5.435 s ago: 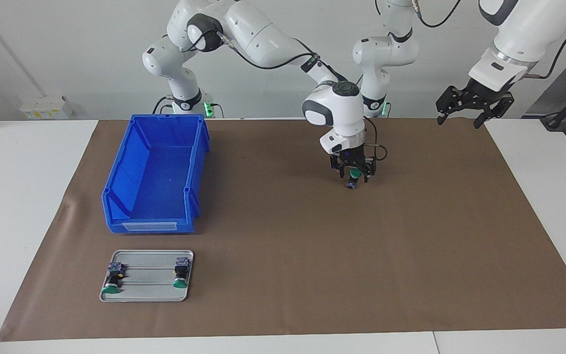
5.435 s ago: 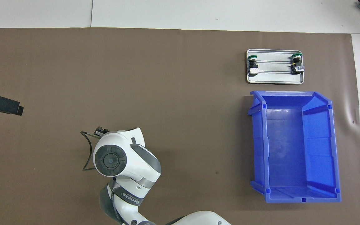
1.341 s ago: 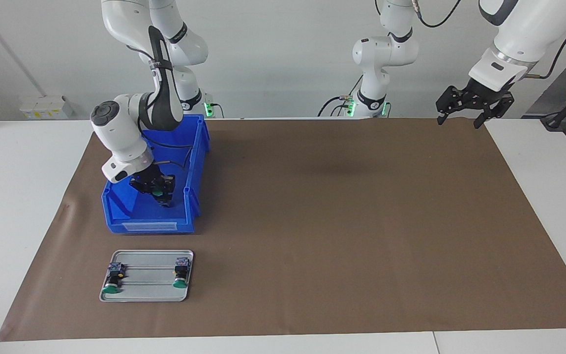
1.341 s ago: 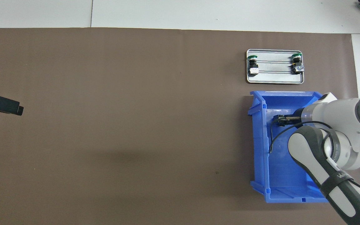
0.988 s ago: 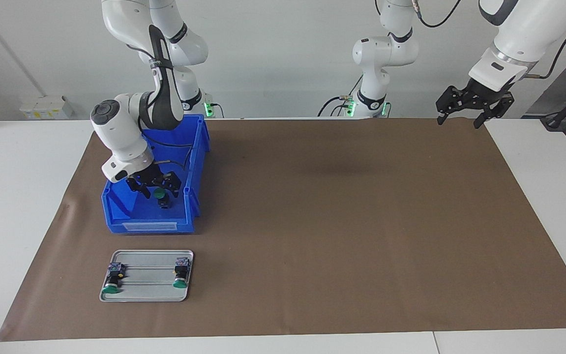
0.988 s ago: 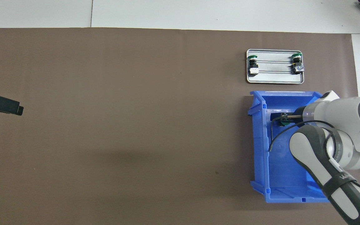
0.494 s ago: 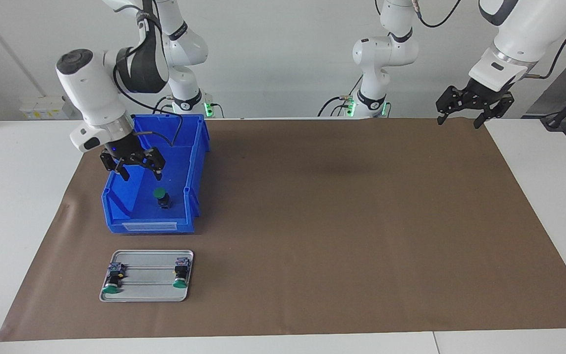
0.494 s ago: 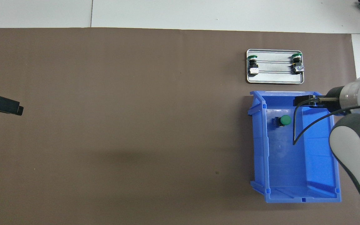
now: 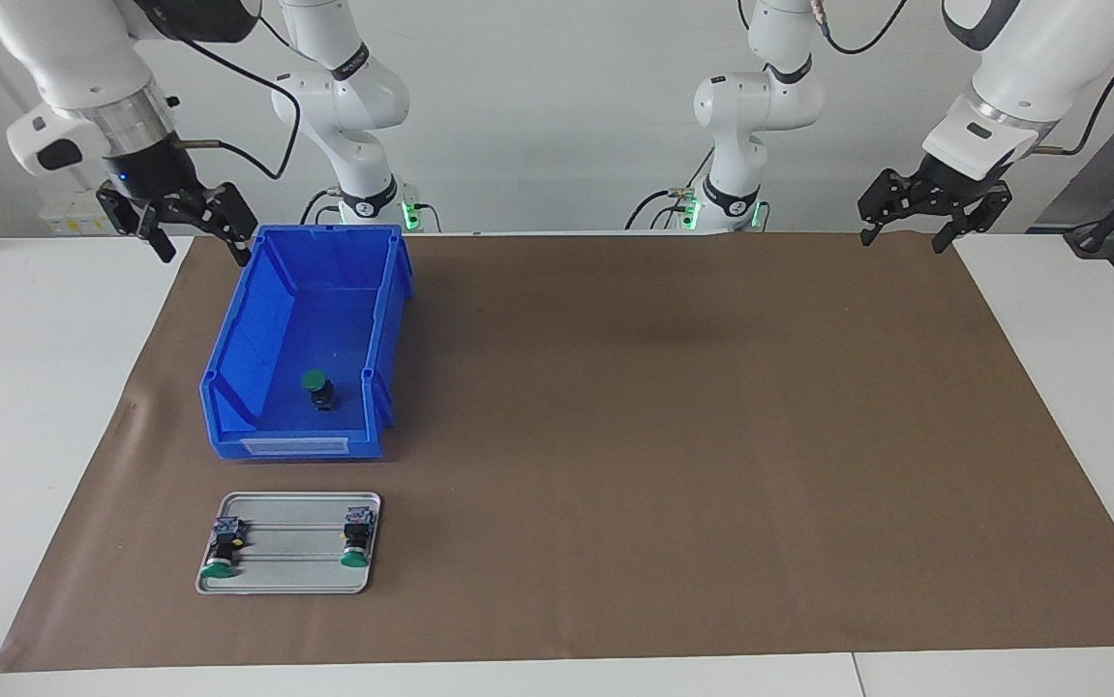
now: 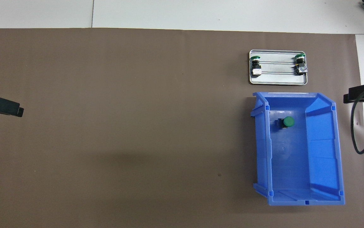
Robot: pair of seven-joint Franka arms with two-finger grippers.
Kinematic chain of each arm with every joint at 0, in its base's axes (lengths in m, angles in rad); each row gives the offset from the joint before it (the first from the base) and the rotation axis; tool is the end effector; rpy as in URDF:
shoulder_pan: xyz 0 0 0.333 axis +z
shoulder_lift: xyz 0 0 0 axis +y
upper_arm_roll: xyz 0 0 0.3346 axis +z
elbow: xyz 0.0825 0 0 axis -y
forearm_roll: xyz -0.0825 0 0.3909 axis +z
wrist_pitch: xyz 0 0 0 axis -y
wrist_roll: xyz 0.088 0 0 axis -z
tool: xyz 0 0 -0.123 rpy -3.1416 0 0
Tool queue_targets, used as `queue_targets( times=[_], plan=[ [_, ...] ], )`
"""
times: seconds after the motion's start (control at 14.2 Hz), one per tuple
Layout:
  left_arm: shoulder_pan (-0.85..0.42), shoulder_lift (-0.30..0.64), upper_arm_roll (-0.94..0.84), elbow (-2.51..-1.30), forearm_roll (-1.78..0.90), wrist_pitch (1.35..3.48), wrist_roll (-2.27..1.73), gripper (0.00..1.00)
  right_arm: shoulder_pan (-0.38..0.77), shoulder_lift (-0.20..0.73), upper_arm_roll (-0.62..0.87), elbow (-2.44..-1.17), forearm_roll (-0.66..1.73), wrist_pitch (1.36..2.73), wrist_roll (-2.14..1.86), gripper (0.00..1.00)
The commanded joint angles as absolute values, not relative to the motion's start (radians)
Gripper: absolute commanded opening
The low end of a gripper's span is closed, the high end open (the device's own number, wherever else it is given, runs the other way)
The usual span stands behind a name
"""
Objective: Place and press button with both arms
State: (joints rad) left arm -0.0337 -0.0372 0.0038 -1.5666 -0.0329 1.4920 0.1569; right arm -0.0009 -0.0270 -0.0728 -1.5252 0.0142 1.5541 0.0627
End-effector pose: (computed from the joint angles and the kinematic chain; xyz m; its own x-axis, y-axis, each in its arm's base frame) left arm 0.5401 -0.0204 0.6429 0.9816 -0.1882 -0.0317 -0.1869 -0.9816 0.0384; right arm 0.5507 -0.0395 0.6624 0.9892 -0.1357 0.0547 -0.1348 -0.9907 -0.0196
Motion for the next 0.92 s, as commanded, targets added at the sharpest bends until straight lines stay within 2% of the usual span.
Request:
queue_targets(
  times=[0.0,0.21,0.42,0.64,0.85],
  plan=[
    [-0.026,-0.066,-0.002,-1.603,-0.018,1.511,0.163,1.00,-0.023,0.035,-0.063,-1.495,0.000,1.564,0.107,1.00],
    [-0.025,-0.066,-0.002,-1.603,-0.018,1.511,0.163,1.00,-0.012,0.020,-0.060,-1.526,0.005,1.575,0.135,1.00],
    [-0.026,-0.066,-0.002,-1.603,-0.018,1.511,0.163,1.00,-0.009,0.035,-0.051,-1.465,0.000,1.482,0.127,1.00],
    [-0.025,-0.066,-0.002,-1.603,-0.018,1.511,0.163,1.00,-0.003,0.067,-0.040,-1.395,-0.018,1.445,0.126,1.00],
    [-0.025,-0.066,-0.002,-1.603,-0.018,1.511,0.163,1.00,0.041,0.071,-0.025,-1.397,-0.075,1.454,0.126,1.00]
  ],
)
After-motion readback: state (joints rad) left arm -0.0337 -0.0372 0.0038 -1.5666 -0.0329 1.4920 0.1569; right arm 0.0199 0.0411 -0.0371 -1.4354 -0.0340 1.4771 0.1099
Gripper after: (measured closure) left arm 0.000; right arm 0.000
